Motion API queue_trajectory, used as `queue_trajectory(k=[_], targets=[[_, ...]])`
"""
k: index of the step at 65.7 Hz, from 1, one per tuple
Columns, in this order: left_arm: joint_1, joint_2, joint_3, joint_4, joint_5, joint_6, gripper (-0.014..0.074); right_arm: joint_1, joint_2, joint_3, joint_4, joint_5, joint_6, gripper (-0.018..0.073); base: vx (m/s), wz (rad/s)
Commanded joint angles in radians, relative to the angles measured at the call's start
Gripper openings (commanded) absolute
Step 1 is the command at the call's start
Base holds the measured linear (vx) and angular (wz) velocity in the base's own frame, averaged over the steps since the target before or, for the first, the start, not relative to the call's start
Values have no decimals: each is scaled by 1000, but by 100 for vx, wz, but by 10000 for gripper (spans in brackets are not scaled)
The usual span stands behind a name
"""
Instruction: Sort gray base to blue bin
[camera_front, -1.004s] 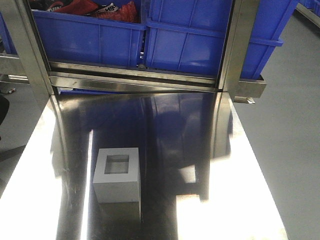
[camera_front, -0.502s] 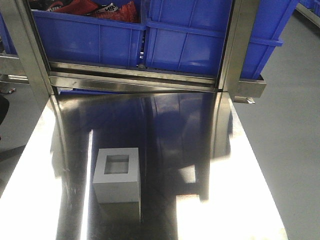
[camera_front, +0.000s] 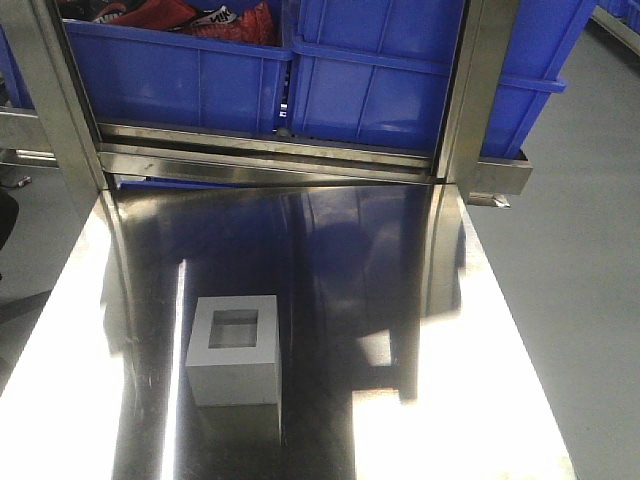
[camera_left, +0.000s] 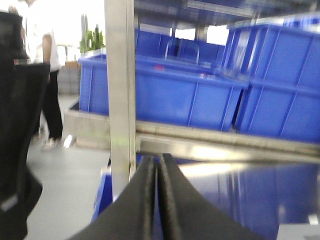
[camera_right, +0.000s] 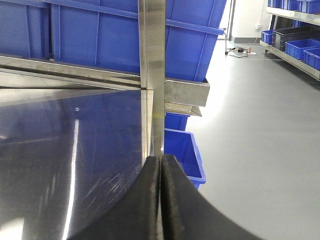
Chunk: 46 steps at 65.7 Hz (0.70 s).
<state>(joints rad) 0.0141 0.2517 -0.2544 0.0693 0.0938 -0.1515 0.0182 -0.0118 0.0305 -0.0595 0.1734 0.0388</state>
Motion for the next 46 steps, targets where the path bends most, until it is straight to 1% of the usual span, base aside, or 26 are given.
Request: queue_trajectory(k=[1, 8, 16, 32, 46], targets=[[-7, 115, -103, -3, 16, -9, -6, -5, -12, 14, -6, -74, -5, -9, 0, 0], [-7, 231, -163, -3, 89, -9, -6, -5, -12, 14, -6, -74, -5, -9, 0, 0], [-7, 330, -175, -2, 143, -9, -6, -5, -12, 14, -6, -74, -5, -9, 0, 0], [-6, 432, -175, -2, 136, -9, -6, -5, -12, 14, -6, -74, -5, -9, 0, 0], [-6, 432, -175, -2, 128, -8, 13, -5, -12, 14, -6, -74, -5, -9, 0, 0]])
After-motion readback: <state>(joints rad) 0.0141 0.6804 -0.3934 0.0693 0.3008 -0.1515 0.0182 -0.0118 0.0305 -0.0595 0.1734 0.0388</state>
